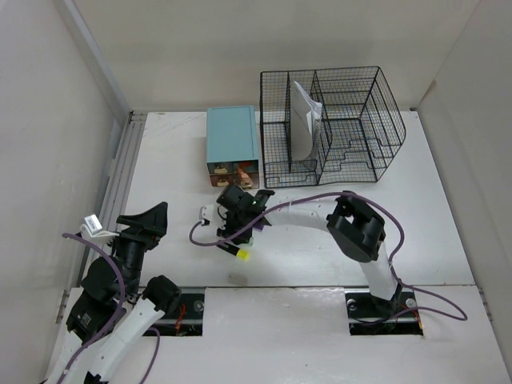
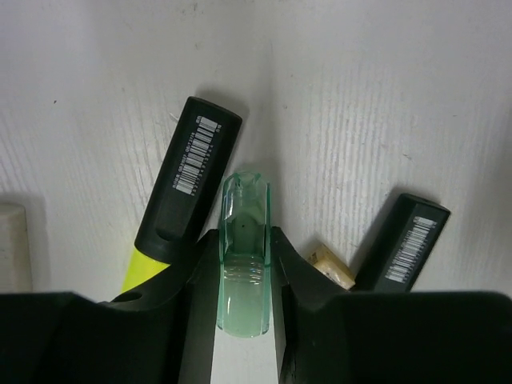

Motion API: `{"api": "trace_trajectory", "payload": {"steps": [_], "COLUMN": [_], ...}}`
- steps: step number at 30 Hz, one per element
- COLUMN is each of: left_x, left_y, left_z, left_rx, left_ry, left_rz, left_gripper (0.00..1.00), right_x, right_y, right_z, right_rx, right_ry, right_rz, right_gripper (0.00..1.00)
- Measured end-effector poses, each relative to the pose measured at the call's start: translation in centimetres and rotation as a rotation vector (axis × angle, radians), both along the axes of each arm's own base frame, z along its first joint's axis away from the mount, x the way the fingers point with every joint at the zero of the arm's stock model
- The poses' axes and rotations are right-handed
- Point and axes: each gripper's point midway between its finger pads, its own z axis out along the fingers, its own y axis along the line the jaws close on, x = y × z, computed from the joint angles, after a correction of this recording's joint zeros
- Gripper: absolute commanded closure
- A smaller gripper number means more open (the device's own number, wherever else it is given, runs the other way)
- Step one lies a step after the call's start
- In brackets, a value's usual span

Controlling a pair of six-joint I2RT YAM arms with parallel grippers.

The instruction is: Organize the desk

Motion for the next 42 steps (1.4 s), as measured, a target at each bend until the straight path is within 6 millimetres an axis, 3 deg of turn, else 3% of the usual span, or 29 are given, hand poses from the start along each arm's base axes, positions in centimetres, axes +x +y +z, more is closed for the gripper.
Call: {"api": "trace_trajectory", "payload": {"steps": [4, 10, 14, 17, 23, 34, 42], "left_x": [0.0, 0.0, 0.0, 0.0, 0.0, 0.0, 0.0], "left_y": [0.0, 0.0, 0.0, 0.0, 0.0, 0.0, 0.0], "left_z": [0.0, 0.0, 0.0, 0.0, 0.0, 0.0, 0.0], "left_rx": [0.000, 0.000, 0.000, 0.001, 0.001, 0.001, 0.001], "left_ry": [0.000, 0.000, 0.000, 0.001, 0.000, 0.001, 0.001], "left_rz": [0.000, 0.000, 0.000, 0.000, 0.000, 0.000, 0.000], "left_gripper": [0.27, 0.27, 0.27, 0.27, 0.27, 0.27, 0.27], "right_x": [1.0, 5.8, 9.7, 12.2, 15.7, 18.6, 19.8], "right_y": [0.4, 2.4, 1.4, 0.4, -1.6, -3.4, -3.6], "right_z": [1.6, 9.5, 14.7, 16.9, 17.7, 18.3, 15.9], "right_rx": [0.001, 0.144, 0.222, 0.255, 0.255, 0.279, 0.257], "right_ry": [-0.031, -0.180, -0.300, -0.365, -0.427, -0.450, -0.412], "right_rz": [-0.003, -0.059, -0.155, -0.230, -0.341, -0.404, -0.407], "right_gripper": [1.00, 1.00, 1.00, 1.00, 1.00, 0.98, 0.96]}}
